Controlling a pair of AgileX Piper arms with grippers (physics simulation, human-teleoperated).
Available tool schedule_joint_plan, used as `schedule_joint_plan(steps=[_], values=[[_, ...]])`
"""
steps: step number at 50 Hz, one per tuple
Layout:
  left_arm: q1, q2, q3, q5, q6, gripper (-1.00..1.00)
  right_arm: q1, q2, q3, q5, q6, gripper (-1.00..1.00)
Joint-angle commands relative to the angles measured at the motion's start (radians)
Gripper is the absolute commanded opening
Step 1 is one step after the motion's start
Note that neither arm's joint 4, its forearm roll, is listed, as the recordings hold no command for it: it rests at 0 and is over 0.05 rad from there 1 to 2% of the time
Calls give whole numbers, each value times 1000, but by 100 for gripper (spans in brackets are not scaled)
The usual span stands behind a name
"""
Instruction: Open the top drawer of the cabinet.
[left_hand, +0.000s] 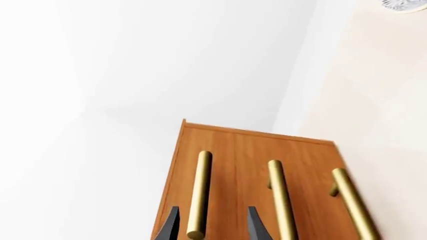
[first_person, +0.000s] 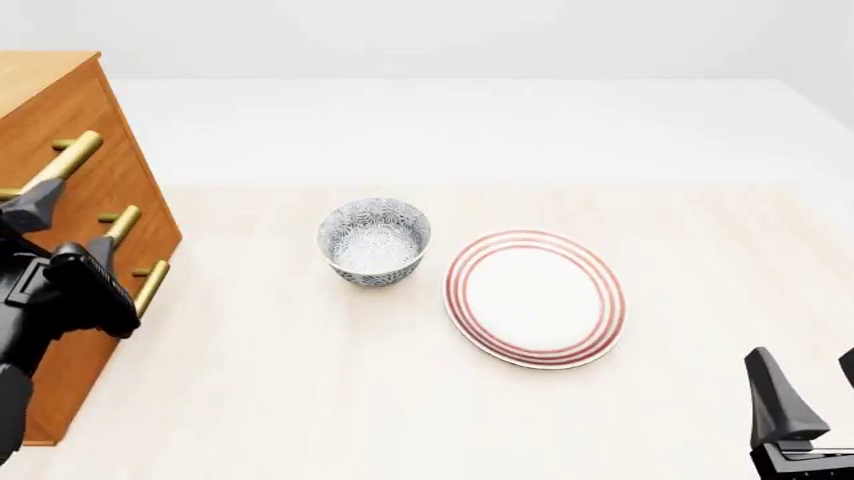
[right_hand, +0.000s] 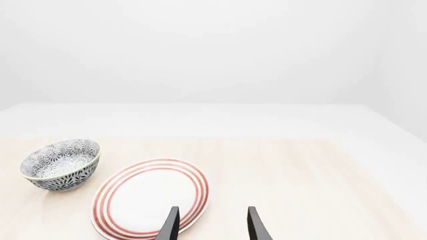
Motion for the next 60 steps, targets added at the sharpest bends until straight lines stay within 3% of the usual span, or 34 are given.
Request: schedule_joint_plan(steps=[1, 27, 60], values=[[25, 50, -14, -44, 13, 100, 0, 0, 0, 0, 0, 100], [120, 65, -37, -82, -28, 100, 0, 0, 0, 0, 0, 100], [161, 230, -111, -144, -28, 100, 0, 0, 0, 0, 0, 100]])
